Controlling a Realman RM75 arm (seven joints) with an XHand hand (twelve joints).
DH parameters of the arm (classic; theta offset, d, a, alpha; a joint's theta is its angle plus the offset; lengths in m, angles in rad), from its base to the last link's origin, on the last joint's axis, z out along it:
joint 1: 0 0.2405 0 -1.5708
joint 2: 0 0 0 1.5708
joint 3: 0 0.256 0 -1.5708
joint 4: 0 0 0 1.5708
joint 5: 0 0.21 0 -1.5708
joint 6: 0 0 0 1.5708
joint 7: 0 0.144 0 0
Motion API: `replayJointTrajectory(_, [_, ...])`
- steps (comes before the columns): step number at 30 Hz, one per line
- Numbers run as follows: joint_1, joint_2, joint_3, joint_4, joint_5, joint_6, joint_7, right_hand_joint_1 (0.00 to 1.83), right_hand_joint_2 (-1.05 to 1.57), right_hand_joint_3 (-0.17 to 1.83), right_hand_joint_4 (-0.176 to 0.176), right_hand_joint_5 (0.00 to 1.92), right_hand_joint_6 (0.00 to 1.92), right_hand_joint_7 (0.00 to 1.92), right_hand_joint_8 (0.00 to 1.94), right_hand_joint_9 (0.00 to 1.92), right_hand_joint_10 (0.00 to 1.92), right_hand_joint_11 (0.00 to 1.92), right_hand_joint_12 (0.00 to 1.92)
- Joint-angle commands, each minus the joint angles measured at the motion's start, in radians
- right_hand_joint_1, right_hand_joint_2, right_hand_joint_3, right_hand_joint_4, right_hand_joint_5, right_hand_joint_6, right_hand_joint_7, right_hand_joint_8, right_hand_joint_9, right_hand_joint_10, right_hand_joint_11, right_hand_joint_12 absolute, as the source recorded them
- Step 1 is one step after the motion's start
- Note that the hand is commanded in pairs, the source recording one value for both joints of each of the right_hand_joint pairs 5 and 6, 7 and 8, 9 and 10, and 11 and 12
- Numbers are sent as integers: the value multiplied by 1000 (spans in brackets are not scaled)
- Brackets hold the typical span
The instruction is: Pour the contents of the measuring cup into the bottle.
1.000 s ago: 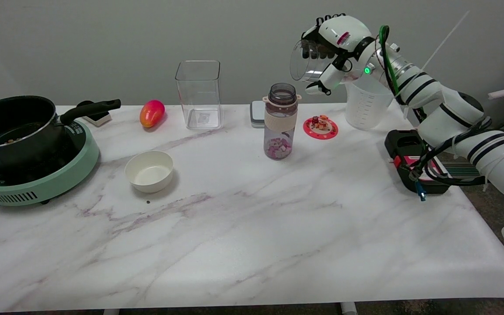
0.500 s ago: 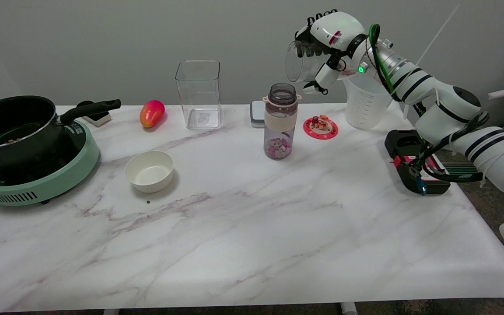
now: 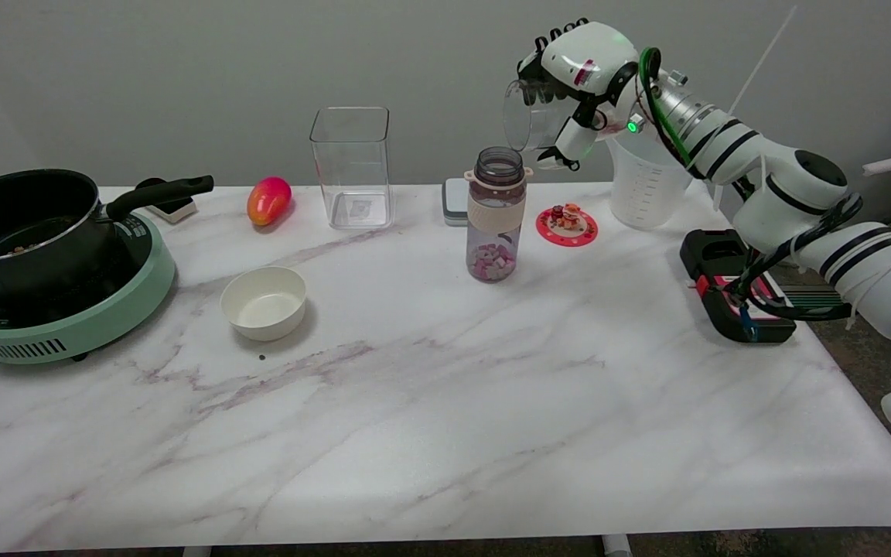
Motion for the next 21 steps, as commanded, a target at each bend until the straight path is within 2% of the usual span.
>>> replayJointTrajectory(1, [13,-3,0,11,-124,5,7,1585,768,1138,0,1627,1627,1590,1590,1490,1490,1288,1288])
replayJointTrajectory(21, [44,-19,-6,7,-182,13,9,1595,693,1206,0,1622,1622,1579,1579,1476,1476,1280,1280])
